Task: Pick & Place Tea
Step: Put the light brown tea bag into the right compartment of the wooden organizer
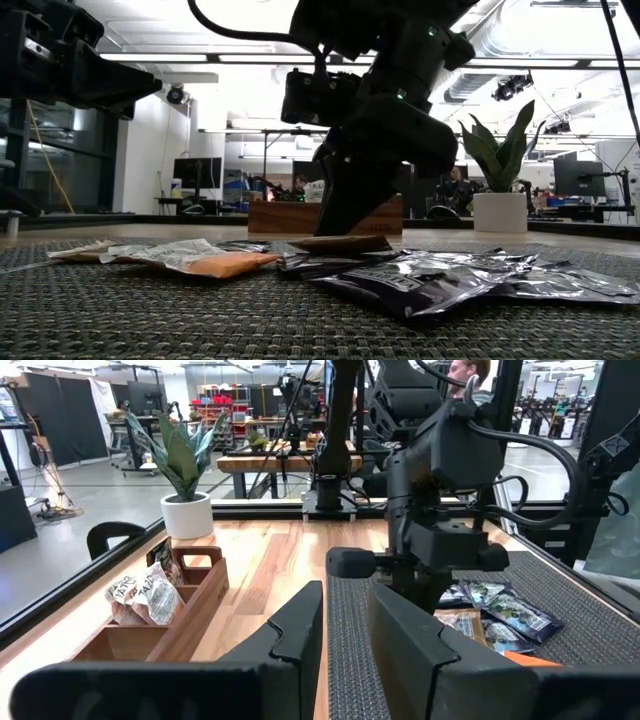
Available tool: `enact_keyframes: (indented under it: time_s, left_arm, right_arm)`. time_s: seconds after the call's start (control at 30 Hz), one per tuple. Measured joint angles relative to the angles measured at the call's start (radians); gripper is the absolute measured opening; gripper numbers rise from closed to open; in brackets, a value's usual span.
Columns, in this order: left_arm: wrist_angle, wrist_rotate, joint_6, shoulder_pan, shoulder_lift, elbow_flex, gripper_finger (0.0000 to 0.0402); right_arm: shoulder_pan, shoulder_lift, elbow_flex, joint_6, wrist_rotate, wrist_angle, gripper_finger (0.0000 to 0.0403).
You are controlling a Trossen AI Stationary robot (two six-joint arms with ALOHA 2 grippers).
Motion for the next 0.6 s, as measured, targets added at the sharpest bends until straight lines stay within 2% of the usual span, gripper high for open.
enact_keyframes:
  time_s: [0.33,0.6]
  left_arm:
    - [0.0,0.0,0.0,0.0,0.0,0.0,0.0082]
    - [0.0,0.0,0.0,0.0,0.0,0.0,0.0082]
  right_arm:
    - [0.009,0.006,0.06,-0.027,-0.004,-0.058,0.0001]
    - [0.028,0.006,0.193,-0.073,0.125,-0.254,0.0]
